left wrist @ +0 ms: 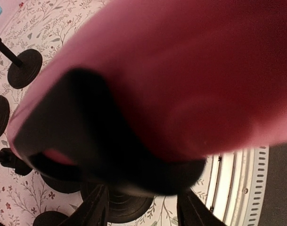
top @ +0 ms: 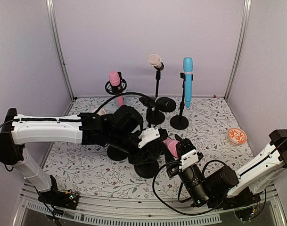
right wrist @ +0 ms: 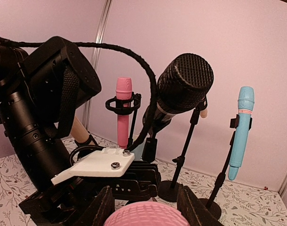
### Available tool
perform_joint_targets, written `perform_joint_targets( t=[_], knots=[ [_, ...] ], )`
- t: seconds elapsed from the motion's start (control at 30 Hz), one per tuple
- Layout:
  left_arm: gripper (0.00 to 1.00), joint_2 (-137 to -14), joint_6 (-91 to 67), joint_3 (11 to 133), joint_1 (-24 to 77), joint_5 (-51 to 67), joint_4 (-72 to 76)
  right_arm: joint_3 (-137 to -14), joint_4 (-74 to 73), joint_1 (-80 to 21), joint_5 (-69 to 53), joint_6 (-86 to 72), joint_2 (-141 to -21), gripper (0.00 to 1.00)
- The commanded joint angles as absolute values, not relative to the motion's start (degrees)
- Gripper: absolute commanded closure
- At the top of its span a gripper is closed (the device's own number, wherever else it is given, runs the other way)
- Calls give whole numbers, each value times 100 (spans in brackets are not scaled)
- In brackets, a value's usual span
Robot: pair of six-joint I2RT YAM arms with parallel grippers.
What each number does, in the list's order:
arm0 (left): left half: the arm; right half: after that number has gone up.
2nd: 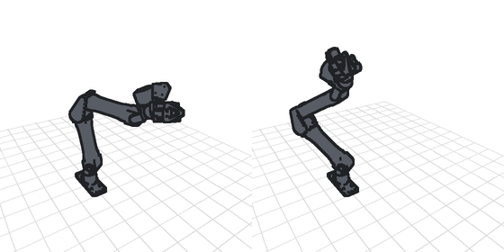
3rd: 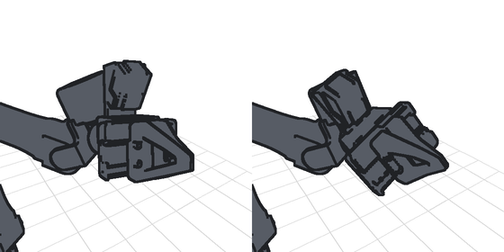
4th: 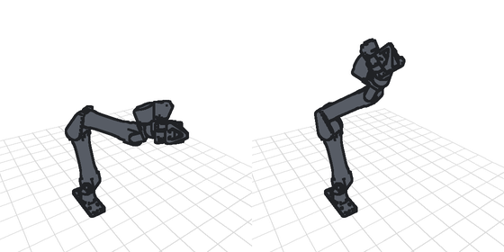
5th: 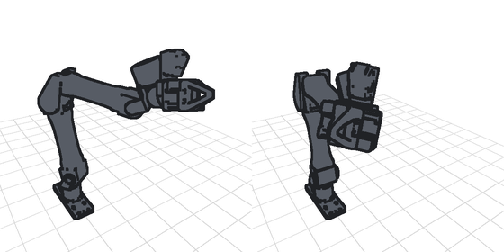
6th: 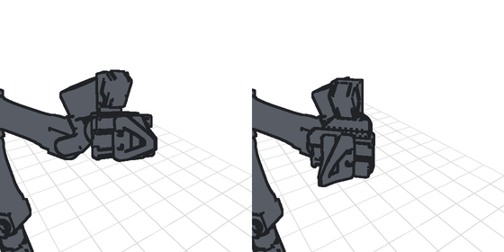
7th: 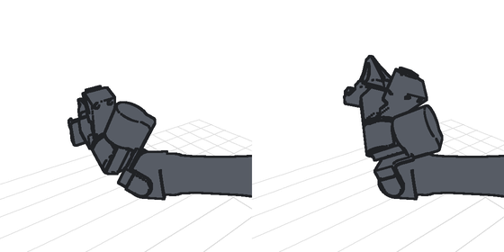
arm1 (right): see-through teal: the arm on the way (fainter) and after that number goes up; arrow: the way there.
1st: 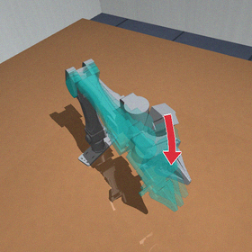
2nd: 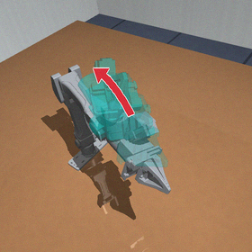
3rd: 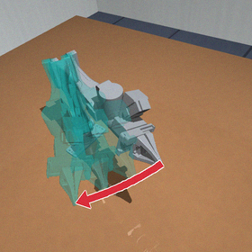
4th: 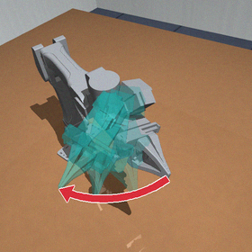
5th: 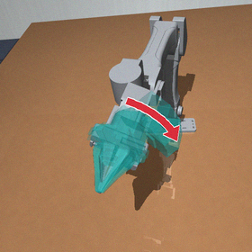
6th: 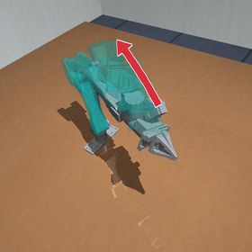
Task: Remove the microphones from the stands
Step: Hold the microphone stand at the corner of the board.
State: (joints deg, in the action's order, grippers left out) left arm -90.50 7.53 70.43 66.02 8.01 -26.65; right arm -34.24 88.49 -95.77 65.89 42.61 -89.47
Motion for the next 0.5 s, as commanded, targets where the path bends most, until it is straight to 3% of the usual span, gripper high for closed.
perform_joint_targets(
  t=[0.0,0.13,0.23,0.47],
  knots=[
    [49,-9105,680,7060,6730,1045,-2522,-3474,10459,-9612,6603,4264,-8916,100],
    [52,-9114,675,7066,6713,919,-2479,-3431,9249,-9639,6111,3432,-8441,100],
    [52,-9070,610,7013,6665,905,-2463,-3427,7782,-9613,5620,1934,-8044,100],
    [49,-9103,461,7037,6610,1224,-2435,-3496,7683,-9608,5549,1428,-8220,100]
  ],
)
